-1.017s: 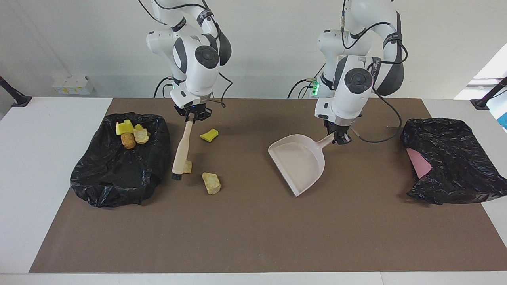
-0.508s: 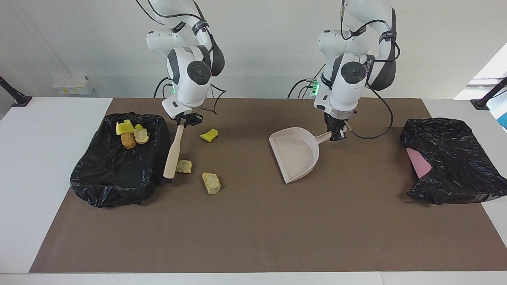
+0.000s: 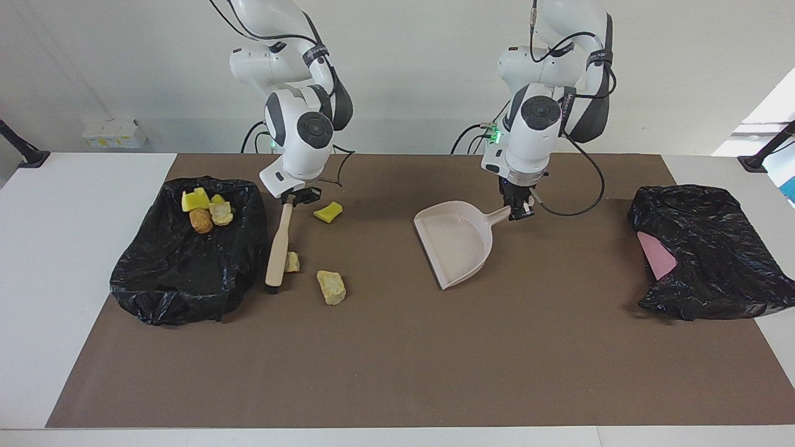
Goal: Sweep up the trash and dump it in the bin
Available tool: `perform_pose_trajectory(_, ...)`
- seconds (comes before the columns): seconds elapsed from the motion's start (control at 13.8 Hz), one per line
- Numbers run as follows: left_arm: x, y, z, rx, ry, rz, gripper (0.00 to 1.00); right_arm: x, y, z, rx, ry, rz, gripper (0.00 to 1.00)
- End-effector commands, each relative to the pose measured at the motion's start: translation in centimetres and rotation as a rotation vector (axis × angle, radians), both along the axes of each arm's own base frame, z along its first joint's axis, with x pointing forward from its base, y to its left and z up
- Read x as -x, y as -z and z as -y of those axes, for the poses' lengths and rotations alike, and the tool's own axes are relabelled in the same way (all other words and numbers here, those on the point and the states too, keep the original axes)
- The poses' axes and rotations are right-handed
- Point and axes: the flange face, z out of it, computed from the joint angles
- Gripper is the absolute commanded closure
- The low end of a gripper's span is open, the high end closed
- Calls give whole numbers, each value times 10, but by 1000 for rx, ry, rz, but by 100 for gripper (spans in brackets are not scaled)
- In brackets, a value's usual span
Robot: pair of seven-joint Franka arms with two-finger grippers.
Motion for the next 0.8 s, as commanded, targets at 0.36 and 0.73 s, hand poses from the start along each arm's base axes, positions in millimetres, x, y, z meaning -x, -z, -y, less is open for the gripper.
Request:
perform_pose_trajectory(0.36, 3, 1, 16, 17, -16, 70, 100, -46, -6, -52, -165, -183, -7, 100)
perform_pose_trajectory(0.73, 7, 13, 36, 17, -106, 76, 100, -9, -15, -117, -260, -305, -61, 100)
